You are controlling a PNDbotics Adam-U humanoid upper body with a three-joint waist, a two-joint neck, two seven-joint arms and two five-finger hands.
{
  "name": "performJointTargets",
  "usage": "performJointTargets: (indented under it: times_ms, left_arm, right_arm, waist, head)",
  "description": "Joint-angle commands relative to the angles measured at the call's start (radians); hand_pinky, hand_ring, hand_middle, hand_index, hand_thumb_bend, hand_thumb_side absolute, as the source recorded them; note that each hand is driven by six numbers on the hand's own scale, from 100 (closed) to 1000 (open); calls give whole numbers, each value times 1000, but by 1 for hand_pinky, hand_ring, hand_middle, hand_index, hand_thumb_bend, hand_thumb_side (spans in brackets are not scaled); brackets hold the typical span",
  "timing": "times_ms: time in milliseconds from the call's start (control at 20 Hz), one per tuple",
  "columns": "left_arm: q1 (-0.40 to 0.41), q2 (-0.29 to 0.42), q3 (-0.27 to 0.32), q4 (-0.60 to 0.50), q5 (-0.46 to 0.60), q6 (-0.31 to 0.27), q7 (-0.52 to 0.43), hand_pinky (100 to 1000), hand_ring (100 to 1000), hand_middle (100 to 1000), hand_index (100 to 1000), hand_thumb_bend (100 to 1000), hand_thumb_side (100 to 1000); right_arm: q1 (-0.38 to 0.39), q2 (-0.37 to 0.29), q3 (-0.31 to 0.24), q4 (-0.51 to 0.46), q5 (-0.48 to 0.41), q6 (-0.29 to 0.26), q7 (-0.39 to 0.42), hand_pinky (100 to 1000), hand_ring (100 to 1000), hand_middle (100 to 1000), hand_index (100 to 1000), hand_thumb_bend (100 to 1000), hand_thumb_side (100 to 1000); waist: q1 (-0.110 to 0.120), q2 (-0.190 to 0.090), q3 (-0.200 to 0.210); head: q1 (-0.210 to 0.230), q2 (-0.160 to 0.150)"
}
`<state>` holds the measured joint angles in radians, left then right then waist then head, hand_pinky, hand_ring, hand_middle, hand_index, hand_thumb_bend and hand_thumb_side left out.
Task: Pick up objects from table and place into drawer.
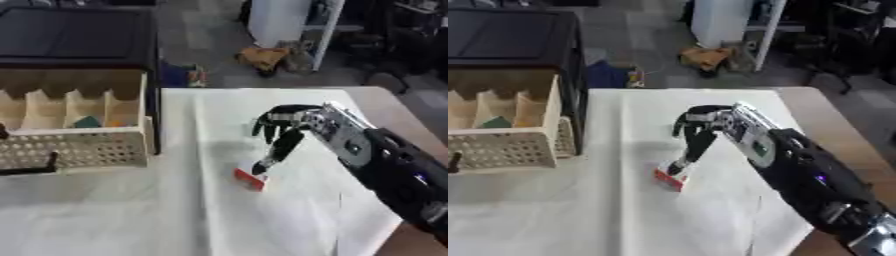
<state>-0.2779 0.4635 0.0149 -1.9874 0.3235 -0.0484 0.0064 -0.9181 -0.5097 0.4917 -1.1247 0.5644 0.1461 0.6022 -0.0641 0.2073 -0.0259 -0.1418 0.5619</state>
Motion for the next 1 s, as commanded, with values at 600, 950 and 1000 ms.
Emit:
performJointTargets:
  times_ms: [600, 950, 1000]
  left_arm:
    - [-15, -2, 1, -13, 10, 31, -3, 541, 527, 586, 724, 117, 1000]
    - [-19, -9, 2, -13, 11, 47, -1, 537, 525, 584, 721, 119, 1000]
    - [-19, -9, 2, -13, 11, 48, -1, 537, 525, 584, 720, 119, 1000]
  right_arm:
    - [80, -20, -53, -52, 46, 28, -134, 733, 776, 528, 840, 734, 451]
    - [96, -8, -60, -73, 48, 30, -181, 721, 764, 509, 812, 731, 474]
    - [97, -7, -60, -73, 47, 31, -183, 720, 762, 506, 809, 742, 476]
  waist:
    - [-7, -13, 0]
    - [-12, -10, 2]
    - [-12, -10, 3]
  head:
    - [2, -4]
    - [0, -6]
    - [0, -7]
